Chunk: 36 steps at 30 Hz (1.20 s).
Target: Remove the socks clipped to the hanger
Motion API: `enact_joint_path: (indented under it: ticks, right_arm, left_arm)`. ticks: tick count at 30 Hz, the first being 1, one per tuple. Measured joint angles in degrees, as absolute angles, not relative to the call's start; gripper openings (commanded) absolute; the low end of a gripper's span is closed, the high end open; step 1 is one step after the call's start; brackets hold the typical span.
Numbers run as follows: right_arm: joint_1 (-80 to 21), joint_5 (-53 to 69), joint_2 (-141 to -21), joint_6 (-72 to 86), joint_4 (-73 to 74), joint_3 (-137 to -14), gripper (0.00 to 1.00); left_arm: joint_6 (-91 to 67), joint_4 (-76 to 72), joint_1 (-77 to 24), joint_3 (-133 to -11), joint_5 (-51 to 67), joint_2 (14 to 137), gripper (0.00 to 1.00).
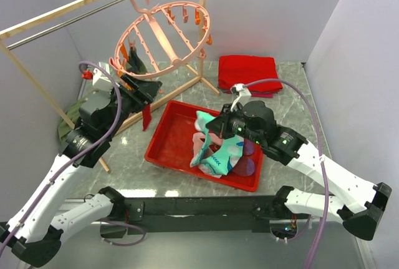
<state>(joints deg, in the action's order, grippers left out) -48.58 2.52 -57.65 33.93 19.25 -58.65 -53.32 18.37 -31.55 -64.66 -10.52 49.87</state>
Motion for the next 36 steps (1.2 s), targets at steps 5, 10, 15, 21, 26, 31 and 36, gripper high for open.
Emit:
enact_joint_path:
  ticks: [5, 10, 15, 21, 26, 31, 36]
  right_arm:
    - [-47.07, -3.75, -57.43, 33.54, 25.8, -58.65, 0.2]
    - [-46.5, -6.61, -57.39, 33.34, 28.88, -58.5, 0.29]
    - [-46.46, -6.42, -57.39, 33.58, 29.58, -57.49, 0.43]
    - [-46.52, -4.54, -57.54, 33.78, 30.35, -56.29, 0.58]
    - [-49.08, -4.32, -57.52, 33.58, 29.08, -56.27, 0.85]
    - [-59.11, -8.36, -58.46, 32.51, 22.44, -56.29, 1.0]
    - [-65.93, -12.56, -66.19, 31.53, 13.23, -58.19, 1.0]
  left_arm:
    - [-52.4, 19.59, -31.51, -65.17, -9.37, 47.22, 0.78]
    - [-51.66, 21.87, -31.51, -66.24, -7.66, 43.46, 0.79]
    - [-51.51, 25.15, -31.51, -67.59, -6.76, 39.4, 0.8]
    - [-50.33, 31.22, -31.51, -72.03, -7.38, 35.0, 0.8]
    - [-48.66, 37.12, -31.51, -76.47, -10.48, 31.09, 0.8]
    - [-46.89, 41.78, -31.51, -79.09, -14.09, 26.26, 0.82]
    - [-45.69, 46.13, -31.51, -81.38, -17.12, 23.33, 0.82]
